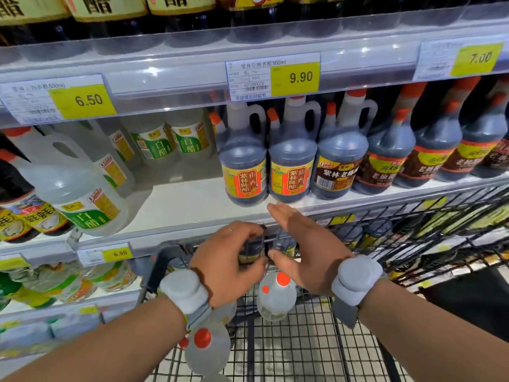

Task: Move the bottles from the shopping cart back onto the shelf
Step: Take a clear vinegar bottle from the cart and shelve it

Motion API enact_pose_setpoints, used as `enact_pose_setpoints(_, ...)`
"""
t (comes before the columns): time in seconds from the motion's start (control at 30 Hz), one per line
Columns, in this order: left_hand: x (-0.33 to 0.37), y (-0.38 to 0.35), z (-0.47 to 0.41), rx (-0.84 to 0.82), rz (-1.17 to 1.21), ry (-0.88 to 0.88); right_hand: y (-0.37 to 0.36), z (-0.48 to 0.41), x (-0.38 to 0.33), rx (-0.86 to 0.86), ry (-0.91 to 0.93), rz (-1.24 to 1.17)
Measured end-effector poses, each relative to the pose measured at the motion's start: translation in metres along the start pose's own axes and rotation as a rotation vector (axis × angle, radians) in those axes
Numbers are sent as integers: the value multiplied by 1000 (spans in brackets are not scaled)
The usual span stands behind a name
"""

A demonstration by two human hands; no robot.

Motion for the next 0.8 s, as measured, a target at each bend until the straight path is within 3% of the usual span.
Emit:
enact_pose_setpoints(0.37,0,-52,6,-308,-54,94,-29,44,13,-32,17,-26)
enact_pose_setpoints(0.8,-2,-105,-8,-376,-131,275,-47,68,51,-153,-139,-19)
Point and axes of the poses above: each hand's wrist, its own z-axis away from the middle knuckle, its own y-axis out of the back of the hand, x = y × z, the point moved 1 cm from there along -z, towards the middle knuckle, and after that the axes turned 3 degrees about z, right-handed, at the moved point
